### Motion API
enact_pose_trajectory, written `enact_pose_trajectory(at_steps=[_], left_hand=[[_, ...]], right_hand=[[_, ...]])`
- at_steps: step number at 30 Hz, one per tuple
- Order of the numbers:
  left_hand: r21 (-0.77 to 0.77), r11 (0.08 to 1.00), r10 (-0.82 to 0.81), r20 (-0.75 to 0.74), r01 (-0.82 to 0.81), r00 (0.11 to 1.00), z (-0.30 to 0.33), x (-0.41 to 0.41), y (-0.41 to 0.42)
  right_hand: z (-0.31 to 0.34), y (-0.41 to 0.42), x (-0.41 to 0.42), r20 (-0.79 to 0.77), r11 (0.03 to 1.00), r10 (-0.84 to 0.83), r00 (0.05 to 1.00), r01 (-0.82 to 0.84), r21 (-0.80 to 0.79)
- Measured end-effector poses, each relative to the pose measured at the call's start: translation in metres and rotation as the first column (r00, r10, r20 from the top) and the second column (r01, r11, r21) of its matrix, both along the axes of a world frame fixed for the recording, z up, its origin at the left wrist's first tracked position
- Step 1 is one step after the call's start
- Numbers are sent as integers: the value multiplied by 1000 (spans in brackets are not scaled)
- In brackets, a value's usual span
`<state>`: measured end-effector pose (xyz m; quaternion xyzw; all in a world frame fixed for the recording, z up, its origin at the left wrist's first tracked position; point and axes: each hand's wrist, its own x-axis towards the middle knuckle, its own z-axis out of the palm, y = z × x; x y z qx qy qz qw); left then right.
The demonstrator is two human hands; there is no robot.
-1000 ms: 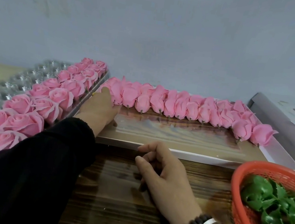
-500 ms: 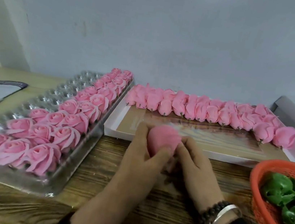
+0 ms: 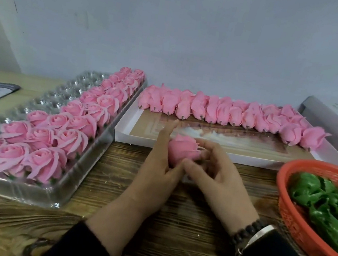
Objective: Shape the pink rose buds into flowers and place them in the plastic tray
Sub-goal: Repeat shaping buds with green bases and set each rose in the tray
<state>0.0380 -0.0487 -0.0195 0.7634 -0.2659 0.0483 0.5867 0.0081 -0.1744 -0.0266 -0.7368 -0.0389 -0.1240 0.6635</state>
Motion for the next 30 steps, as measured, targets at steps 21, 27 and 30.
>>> enact_pose_trajectory(at_steps=[21,27,30], left_hand=[[103,995,2,-139,12,990,-8,3,-4],[197,980,57,-84,-39,995,-7,2,-2],[170,985,21,-73,-9,997,-5,1,-2]], right_hand=[[3,-3,12,140,967,-50,989,83,-241],[4,5,7,268,864,41,962,101,-493],[6,5,6,342,822,71,937,140,-552]])
